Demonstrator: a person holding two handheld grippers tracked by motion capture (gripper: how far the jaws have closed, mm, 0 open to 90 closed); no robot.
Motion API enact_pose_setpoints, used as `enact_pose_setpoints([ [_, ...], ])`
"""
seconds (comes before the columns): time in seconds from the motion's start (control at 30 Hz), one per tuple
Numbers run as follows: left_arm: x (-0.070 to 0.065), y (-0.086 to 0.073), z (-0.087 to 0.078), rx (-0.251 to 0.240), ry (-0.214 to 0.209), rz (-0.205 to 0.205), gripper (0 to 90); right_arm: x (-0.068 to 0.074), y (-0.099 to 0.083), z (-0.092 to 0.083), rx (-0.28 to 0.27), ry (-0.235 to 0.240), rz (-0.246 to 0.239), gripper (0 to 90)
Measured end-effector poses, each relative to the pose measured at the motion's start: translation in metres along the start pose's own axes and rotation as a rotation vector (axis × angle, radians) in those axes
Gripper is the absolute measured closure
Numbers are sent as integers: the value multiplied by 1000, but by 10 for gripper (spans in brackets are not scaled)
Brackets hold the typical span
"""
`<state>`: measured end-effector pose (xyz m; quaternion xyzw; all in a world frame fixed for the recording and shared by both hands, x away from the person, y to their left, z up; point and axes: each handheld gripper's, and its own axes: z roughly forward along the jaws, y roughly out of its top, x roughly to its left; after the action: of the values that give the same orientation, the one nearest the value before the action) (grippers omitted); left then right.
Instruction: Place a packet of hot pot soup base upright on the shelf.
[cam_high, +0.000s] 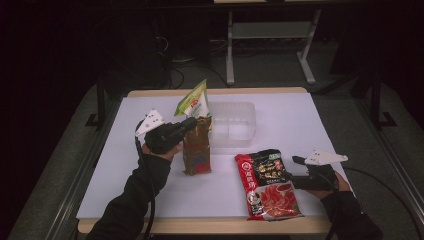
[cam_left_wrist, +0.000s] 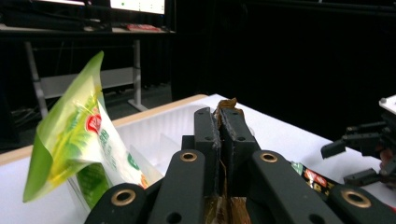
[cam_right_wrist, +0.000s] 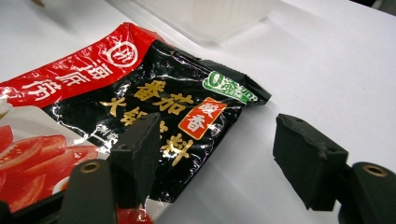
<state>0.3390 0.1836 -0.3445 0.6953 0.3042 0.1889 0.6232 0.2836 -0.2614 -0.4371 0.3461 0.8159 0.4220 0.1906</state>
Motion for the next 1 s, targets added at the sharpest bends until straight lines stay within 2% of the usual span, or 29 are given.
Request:
enact_pose_setpoints([
  [0.17, -1, 1, 3, -16, 54, 8, 862, 1, 0, 1, 2, 3, -1, 314],
  [0.27, -2, 1, 8, -17, 65, 17, 862, 2, -1, -1, 0, 5, -1, 314],
  [0.33, -2, 2, 13, -27, 62, 8, 861, 2, -2, -2, 3, 2, -2, 314],
  [0.63, -5, 18, 27, -96, 123, 11, 861, 1, -2, -3, -8, -3, 3, 314],
  [0.7, -5, 22, 31, -109, 151, 13, 861, 1, -2, -4, -7, -2, 1, 314],
  [0.87, -3, 30, 46, -123, 188, 6, 861, 2, -2, -3, -6, -3, -2, 314],
  [1.0, -4, 36, 63, -107, 223, 40, 861, 2, -2, -4, -9, -1, -4, 314],
])
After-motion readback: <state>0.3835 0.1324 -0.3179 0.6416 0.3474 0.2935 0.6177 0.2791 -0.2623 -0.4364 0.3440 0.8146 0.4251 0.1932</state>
